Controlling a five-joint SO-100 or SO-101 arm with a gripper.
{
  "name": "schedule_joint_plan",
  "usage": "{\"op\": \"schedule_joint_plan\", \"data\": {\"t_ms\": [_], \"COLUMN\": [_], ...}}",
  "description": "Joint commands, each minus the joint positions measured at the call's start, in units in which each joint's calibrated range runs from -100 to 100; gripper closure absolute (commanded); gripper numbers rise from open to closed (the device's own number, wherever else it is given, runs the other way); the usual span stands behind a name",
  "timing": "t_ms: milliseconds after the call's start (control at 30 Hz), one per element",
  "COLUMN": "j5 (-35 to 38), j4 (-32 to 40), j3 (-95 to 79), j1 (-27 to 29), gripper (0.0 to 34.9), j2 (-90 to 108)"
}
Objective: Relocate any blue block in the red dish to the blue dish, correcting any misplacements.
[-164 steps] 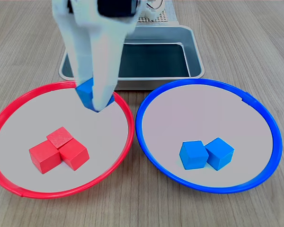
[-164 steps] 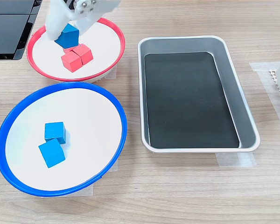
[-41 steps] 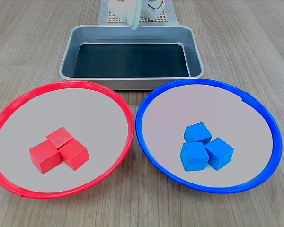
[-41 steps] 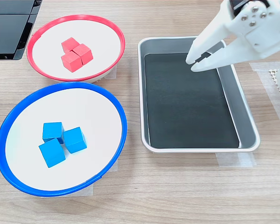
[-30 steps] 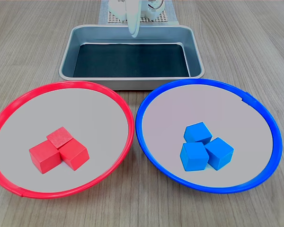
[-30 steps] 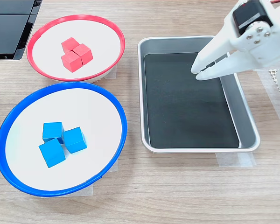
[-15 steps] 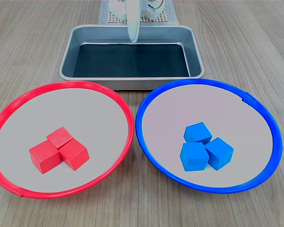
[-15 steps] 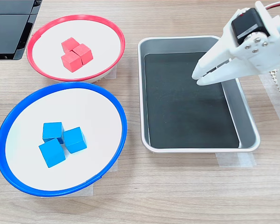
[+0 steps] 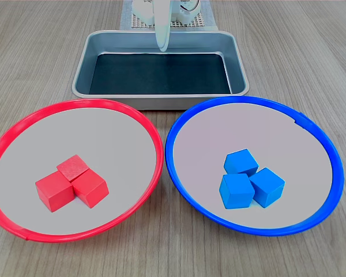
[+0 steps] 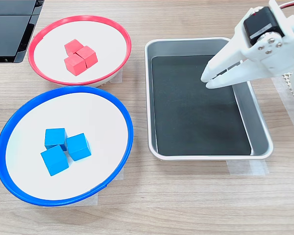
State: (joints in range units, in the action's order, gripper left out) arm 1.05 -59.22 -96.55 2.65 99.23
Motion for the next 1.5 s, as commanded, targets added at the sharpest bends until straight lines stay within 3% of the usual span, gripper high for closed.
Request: {"op": "schedule_joint_plan", "data": {"t_ms": [0, 1467], "j5": [0.1, 0.2], "j4": [-0.1, -0.1], "j3": [0.3, 0.3], "j1": [0.0, -0.1], "gripper": [34.6, 34.6], "j2": [-0.3, -0.3]}}
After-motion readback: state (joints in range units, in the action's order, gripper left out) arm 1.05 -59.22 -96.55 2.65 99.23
